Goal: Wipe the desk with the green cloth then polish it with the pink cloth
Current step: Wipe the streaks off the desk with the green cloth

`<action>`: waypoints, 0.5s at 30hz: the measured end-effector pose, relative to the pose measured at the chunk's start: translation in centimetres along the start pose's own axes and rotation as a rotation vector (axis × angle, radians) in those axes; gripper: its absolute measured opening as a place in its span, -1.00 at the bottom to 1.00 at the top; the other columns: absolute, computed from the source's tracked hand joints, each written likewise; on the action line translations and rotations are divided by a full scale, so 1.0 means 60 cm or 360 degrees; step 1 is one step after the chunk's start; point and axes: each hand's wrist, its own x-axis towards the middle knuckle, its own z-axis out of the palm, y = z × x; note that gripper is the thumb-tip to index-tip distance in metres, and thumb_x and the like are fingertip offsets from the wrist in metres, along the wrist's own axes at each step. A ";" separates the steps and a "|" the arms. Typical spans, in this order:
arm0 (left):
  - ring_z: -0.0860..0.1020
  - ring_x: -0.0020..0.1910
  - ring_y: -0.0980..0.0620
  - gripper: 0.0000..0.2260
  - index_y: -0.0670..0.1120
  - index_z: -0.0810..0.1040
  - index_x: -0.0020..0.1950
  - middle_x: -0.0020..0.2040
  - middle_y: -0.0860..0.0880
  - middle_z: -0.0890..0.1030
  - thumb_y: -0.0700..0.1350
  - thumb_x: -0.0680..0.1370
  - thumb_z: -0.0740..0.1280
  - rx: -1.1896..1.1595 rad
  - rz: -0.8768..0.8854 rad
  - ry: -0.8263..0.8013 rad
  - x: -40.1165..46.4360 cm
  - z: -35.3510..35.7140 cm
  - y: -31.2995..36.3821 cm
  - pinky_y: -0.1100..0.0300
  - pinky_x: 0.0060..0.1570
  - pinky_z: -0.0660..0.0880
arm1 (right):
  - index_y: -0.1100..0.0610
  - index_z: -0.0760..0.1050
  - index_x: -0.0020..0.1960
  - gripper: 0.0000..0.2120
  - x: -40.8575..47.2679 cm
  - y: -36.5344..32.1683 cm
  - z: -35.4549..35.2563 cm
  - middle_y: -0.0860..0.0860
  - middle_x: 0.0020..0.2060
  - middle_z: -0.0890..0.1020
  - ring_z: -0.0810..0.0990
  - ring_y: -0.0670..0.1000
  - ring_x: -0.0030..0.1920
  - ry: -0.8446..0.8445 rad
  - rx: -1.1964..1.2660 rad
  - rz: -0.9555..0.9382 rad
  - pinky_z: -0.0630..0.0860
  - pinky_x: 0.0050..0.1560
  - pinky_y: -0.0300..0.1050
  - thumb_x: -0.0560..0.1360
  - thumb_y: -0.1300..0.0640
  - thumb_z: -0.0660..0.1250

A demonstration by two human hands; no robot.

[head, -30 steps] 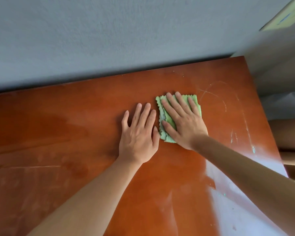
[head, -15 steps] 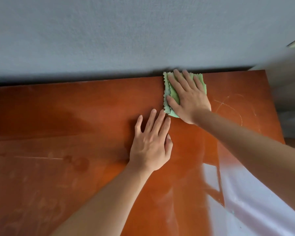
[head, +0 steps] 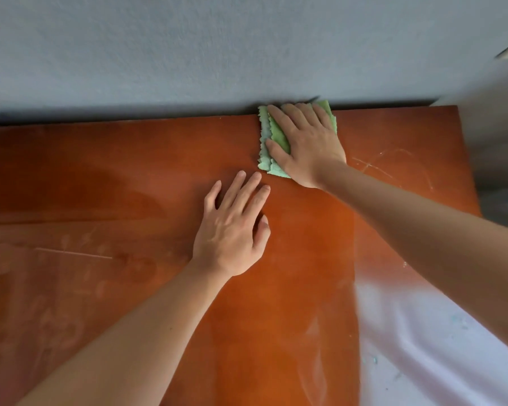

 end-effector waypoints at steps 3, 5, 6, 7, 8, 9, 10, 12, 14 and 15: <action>0.23 0.59 -0.08 -0.55 -0.09 0.44 0.50 0.58 -0.08 0.34 0.02 0.65 0.10 0.0034 -0.0006 -0.0040 0.000 -0.004 0.001 -0.20 0.53 0.12 | -0.04 0.03 0.65 -0.33 -0.032 0.062 -0.006 0.04 0.61 0.21 0.09 0.11 0.61 -0.0054 0.0015 0.0085 -0.12 0.61 0.12 0.61 -0.29 -0.12; 0.23 0.59 -0.09 -0.54 -0.13 0.46 0.48 0.57 -0.09 0.35 0.01 0.64 0.09 0.0058 -0.0026 -0.0072 0.001 -0.007 0.005 -0.22 0.52 0.13 | -0.06 0.00 0.66 -0.34 -0.054 0.112 -0.015 0.02 0.63 0.16 0.04 0.09 0.63 -0.0081 0.0003 0.0185 -0.15 0.61 0.10 0.62 -0.29 -0.12; 0.25 0.58 -0.11 -0.54 -0.15 0.48 0.46 0.56 -0.11 0.36 0.01 0.63 0.08 0.0074 -0.0049 -0.0076 0.002 -0.009 0.010 -0.23 0.51 0.15 | -0.06 0.00 0.66 -0.35 -0.062 0.131 -0.018 0.02 0.63 0.15 0.03 0.08 0.63 -0.0089 -0.0012 0.0225 -0.16 0.61 0.09 0.63 -0.28 -0.11; 0.28 0.57 -0.13 -0.54 -0.17 0.49 0.43 0.54 -0.13 0.39 -0.01 0.62 0.08 0.0093 -0.0085 -0.0065 0.003 -0.011 0.017 -0.24 0.49 0.18 | -0.06 -0.01 0.66 -0.35 -0.065 0.143 -0.020 0.02 0.63 0.14 0.02 0.08 0.63 -0.0096 -0.0023 0.0245 -0.17 0.61 0.09 0.63 -0.28 -0.11; 0.31 0.55 -0.14 -0.55 -0.19 0.52 0.39 0.52 -0.15 0.41 -0.02 0.61 0.09 0.0103 -0.0122 -0.0043 0.005 -0.012 0.028 -0.24 0.47 0.21 | -0.06 -0.01 0.66 -0.35 -0.067 0.149 -0.020 0.02 0.63 0.14 0.02 0.08 0.63 -0.0098 -0.0027 0.0248 -0.17 0.61 0.09 0.64 -0.28 -0.10; 0.34 0.53 -0.14 -0.57 -0.19 0.53 0.35 0.50 -0.16 0.44 -0.03 0.60 0.10 0.0098 -0.0148 -0.0022 0.007 -0.011 0.042 -0.23 0.46 0.24 | -0.06 -0.01 0.66 -0.35 -0.068 0.149 -0.019 0.02 0.63 0.14 0.02 0.08 0.63 -0.0094 -0.0024 0.0242 -0.18 0.61 0.08 0.63 -0.29 -0.11; 0.35 0.52 -0.14 -0.60 -0.19 0.54 0.33 0.49 -0.16 0.45 -0.04 0.60 0.11 0.0083 -0.0155 -0.0011 0.010 -0.009 0.059 -0.23 0.45 0.25 | -0.06 0.00 0.66 -0.34 -0.068 0.148 -0.018 0.02 0.63 0.14 0.02 0.08 0.63 -0.0087 -0.0020 0.0233 -0.18 0.61 0.08 0.63 -0.29 -0.12; 0.32 0.54 -0.11 -0.60 -0.16 0.52 0.38 0.52 -0.14 0.42 -0.04 0.62 0.11 0.0031 -0.0144 -0.0028 0.017 -0.001 0.104 -0.23 0.47 0.22 | -0.06 0.00 0.66 -0.33 -0.067 0.146 -0.019 0.02 0.63 0.14 0.02 0.08 0.63 -0.0094 -0.0006 0.0225 -0.17 0.61 0.10 0.62 -0.30 -0.14; 0.23 0.59 -0.09 -0.56 -0.09 0.43 0.48 0.57 -0.11 0.34 -0.01 0.65 0.09 -0.0043 -0.0210 -0.0074 0.026 0.012 0.153 -0.20 0.51 0.15 | -0.06 0.00 0.66 -0.33 -0.067 0.147 -0.018 0.02 0.63 0.14 0.01 0.08 0.63 -0.0089 0.0000 0.0228 -0.16 0.61 0.11 0.61 -0.30 -0.14; 0.18 0.61 -0.09 -0.55 -0.06 0.39 0.52 0.60 -0.09 0.29 0.01 0.66 0.07 -0.0060 -0.0254 -0.0090 0.029 0.021 0.176 -0.19 0.53 0.11 | -0.06 0.00 0.66 -0.33 -0.068 0.149 -0.017 0.02 0.63 0.14 0.01 0.08 0.63 -0.0075 -0.0003 0.0224 -0.16 0.61 0.11 0.62 -0.30 -0.14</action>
